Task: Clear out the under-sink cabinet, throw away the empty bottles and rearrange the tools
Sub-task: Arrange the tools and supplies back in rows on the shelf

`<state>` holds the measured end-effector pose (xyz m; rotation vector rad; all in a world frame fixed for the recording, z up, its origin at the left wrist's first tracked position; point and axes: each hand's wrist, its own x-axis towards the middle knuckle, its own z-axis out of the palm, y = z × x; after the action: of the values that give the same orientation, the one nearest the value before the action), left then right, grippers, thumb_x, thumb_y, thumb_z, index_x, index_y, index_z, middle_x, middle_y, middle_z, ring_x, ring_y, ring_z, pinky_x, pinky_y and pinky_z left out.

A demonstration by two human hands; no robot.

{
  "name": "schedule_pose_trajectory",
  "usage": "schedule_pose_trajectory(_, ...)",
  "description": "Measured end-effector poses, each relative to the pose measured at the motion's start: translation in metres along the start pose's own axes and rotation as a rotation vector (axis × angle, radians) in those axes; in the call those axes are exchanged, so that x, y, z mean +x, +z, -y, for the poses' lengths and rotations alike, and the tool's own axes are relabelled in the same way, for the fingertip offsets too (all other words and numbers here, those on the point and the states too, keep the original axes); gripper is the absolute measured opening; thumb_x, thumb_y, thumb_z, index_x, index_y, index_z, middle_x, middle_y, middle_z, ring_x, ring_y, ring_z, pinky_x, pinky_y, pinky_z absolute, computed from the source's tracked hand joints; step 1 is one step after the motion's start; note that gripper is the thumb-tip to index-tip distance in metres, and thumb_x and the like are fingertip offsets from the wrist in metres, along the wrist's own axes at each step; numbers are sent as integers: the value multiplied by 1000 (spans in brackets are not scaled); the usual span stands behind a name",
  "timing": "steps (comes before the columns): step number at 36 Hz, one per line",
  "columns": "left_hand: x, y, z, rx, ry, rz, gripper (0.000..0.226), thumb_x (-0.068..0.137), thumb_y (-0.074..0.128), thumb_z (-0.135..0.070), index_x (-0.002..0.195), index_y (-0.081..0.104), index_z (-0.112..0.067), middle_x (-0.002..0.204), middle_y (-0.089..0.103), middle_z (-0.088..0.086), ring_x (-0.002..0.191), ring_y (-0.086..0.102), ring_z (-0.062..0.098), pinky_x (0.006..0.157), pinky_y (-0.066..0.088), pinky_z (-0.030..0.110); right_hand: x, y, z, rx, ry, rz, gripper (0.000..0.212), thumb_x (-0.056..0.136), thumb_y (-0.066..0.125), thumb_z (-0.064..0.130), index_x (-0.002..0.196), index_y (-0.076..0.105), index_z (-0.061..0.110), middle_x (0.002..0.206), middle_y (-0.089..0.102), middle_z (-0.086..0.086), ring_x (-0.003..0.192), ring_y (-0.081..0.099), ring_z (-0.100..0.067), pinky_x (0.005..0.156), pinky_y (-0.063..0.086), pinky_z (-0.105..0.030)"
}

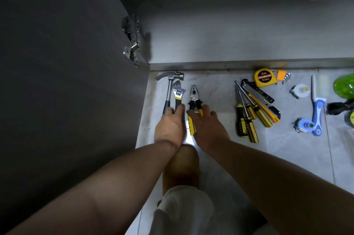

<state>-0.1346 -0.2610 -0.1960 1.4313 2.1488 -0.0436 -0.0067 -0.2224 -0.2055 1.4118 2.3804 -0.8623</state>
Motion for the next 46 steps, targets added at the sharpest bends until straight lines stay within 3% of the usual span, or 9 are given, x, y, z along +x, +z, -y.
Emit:
schedule_pose_trajectory(8,-1,2,-1,16,-22,-31,54,100,50,-11,148,35,-28,129,46,8,114,52,29,85,56,45,0,-2,0,57,7,48,84,90,66,11,155,19,36,159,9,-9,138,32,-32,106,47,-39)
schedule_pose_trajectory(13,-1,1,-2,42,-30,-50,53,98,52,-9,145,37,-28,131,43,8,117,46,29,77,56,43,-5,-7,-11,85,-44,51,81,91,67,24,155,17,36,157,16,-5,137,32,-29,103,49,-42)
schedule_pose_trajectory(17,2,2,-5,92,-23,-126,45,93,53,-9,134,44,-25,125,41,7,111,47,28,71,48,38,-14,-24,-34,135,-66,-91,62,88,64,22,144,37,28,142,36,-5,123,46,-26,90,54,-39)
schedule_pose_trajectory(21,11,4,-20,70,113,-180,38,93,55,-19,130,52,-20,118,49,8,101,55,30,78,51,41,-22,-50,-76,116,170,-331,39,84,61,13,121,52,12,124,43,-14,107,54,-36,78,51,-39)
schedule_pose_trajectory(25,14,17,-43,61,345,-73,54,93,53,-23,147,44,-27,130,45,9,112,53,30,90,51,41,-29,-70,-124,67,471,-301,36,89,63,17,119,44,10,118,42,-15,102,54,-40,71,46,-44)
schedule_pose_trajectory(29,12,28,-63,22,492,-23,61,95,55,-25,153,38,-27,130,44,8,118,48,29,96,48,41,-30,-70,-154,30,528,-107,36,93,61,20,122,43,7,121,46,-18,104,58,-42,80,50,-46)
schedule_pose_trajectory(37,7,45,-86,-38,632,198,71,97,54,-19,161,23,-23,152,38,7,131,42,28,104,44,41,-21,-63,-159,65,524,-134,32,92,61,11,121,51,6,117,49,-16,99,59,-39,76,44,-39)
schedule_pose_trajectory(43,16,37,-89,-158,525,127,55,94,56,-12,148,45,-16,137,47,8,125,46,28,101,45,39,-27,-67,-160,107,482,-183,37,83,73,25,112,56,7,100,46,-7,83,53,-28,70,40,-34)
schedule_pose_trajectory(46,22,29,-87,-135,438,72,44,92,56,-12,136,52,-14,131,48,10,120,49,29,95,48,43,-33,-62,-150,181,407,-212,37,80,75,28,109,59,11,101,51,-4,84,55,-23,72,47,-36)
